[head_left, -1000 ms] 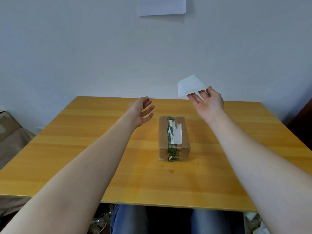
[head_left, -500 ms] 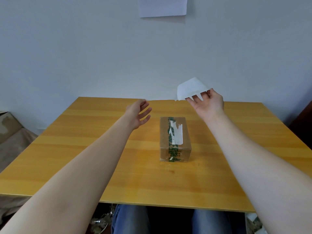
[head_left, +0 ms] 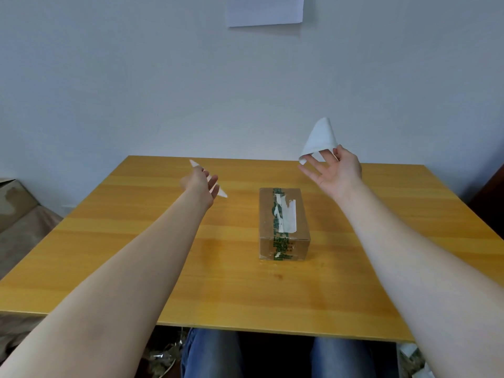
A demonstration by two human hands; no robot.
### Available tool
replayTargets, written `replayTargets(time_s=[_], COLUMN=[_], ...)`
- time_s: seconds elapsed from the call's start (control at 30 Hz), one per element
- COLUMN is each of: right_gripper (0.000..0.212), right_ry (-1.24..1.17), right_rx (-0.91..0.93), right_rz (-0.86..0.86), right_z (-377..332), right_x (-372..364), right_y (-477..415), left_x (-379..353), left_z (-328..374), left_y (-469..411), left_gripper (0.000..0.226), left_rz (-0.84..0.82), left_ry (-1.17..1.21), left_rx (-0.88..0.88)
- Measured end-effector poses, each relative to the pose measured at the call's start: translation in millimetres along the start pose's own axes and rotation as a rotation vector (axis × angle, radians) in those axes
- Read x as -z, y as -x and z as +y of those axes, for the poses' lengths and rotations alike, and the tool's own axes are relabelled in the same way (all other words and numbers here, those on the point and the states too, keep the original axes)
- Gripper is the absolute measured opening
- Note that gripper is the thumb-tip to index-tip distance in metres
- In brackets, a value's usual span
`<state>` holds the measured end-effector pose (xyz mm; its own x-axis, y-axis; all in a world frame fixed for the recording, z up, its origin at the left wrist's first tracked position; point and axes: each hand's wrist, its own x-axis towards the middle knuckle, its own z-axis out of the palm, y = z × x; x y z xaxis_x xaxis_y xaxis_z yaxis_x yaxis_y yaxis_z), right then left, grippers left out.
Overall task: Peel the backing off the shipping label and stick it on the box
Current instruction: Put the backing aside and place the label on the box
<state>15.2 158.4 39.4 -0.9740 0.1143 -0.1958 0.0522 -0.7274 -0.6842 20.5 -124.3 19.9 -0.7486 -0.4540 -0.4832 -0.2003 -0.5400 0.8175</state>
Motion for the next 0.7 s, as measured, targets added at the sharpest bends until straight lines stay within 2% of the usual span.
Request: replayTargets(time_s=[0.13, 0.23, 0.33, 0.4, 0.53, 0.6, 0.7], right_gripper=[0.034, 0.028, 0.018, 0.02, 0.018, 0.022, 0.031], right_ry=[0.111, 0.189, 0.25, 0.286, 0.386, 0.402, 0.424], right_rx=[-0.005, -0.018, 0.005, 0.027, 0.06, 0.073, 0.078], right_rz=[0.038, 0.038, 0.013, 0.001, -0.049, -0.08, -0.098], right_z=[4.3, 7.8, 12.2, 14.0, 16.2, 17.2, 19.2], right_x=[-2.4, -4.5, -6.2, -8.6, -16.0, -18.5, -20.5], right_y=[1.8, 2.4, 2.8, 2.7, 6.5, 9.9, 12.5], left_x=[0.9, -7.0, -23.7, -35.9, -53.4, -59.0, -63.5], left_z=[1.0, -1.9, -2.9, -3.0, -13.8, -22.0, -28.1], left_y=[-0.1, 7.2, 27.8, 41.8, 58.6, 62.8, 65.9], left_gripper=[0.02, 0.026, 0.02, 0.018, 0.034, 0.049, 0.059], left_rz=[0.023, -0.081, -0.277, -0.419, -0.646, -0.71, -0.699], left_ry=[0.031, -0.137, -0.341, -0.468, -0.803, -0.918, -0.901], left_rx=[0.044, -0.042, -0.217, -0.366, -0.716, -0.831, -0.915])
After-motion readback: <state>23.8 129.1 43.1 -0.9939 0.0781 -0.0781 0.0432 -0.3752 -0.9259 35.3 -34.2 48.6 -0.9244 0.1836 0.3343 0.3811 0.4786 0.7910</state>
